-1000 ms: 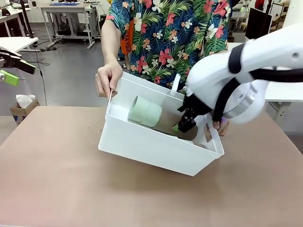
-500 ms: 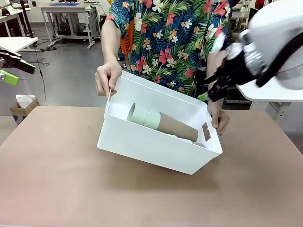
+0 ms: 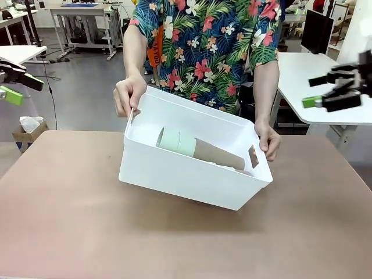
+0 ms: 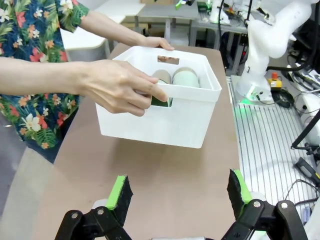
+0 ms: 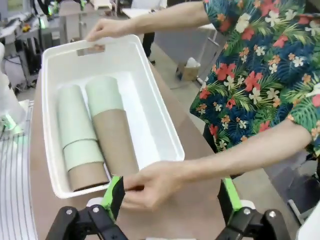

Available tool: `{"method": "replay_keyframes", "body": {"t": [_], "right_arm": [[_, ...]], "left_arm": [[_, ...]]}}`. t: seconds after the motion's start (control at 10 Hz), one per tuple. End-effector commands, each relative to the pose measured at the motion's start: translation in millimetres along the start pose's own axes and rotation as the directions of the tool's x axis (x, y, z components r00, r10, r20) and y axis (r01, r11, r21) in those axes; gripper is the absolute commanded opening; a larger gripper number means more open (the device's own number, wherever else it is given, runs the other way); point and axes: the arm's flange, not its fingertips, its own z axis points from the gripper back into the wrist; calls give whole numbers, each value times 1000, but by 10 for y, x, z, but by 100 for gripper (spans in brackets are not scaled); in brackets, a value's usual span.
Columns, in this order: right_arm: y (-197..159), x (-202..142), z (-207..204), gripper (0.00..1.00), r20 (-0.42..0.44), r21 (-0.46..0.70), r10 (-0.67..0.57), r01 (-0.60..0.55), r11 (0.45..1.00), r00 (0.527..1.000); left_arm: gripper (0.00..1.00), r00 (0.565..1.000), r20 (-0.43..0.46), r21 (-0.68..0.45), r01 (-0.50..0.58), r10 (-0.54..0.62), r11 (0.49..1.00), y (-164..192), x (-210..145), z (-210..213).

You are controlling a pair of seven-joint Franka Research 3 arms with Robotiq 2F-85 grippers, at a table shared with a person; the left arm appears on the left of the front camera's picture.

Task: Stack the cups and store them in the basket.
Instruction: Place the stack of Reusable plastic cups into the Pantry Basket.

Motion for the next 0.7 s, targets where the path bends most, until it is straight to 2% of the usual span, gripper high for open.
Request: {"method": "replay_keyframes", "body": {"t": [0.0,0.3,0.4,0.5,0.6], "right_arm": [[-4,-312,218,100,52,72,-3,-1,997,999],[88,-630,485,100,78,135,-16,5,991,997],[132,-675,464,92,64,205,-8,-5,979,998],[23,-535,465,92,80,107,-48,39,994,996],[23,-535,465,92,80,107,-48,39,994,996]], "left_arm": [[100,1000,12,-4,-10,10,1000,-10,28,-3],[100,1000,12,-4,-10,10,1000,-10,28,-3],[100,1000,12,-4,-10,10,1000,-10,28,-3],[100,1000,12,-4,-10,10,1000,-10,28,-3],[100,1000,12,-4,-10,10,1000,-10,28,-3]]}}
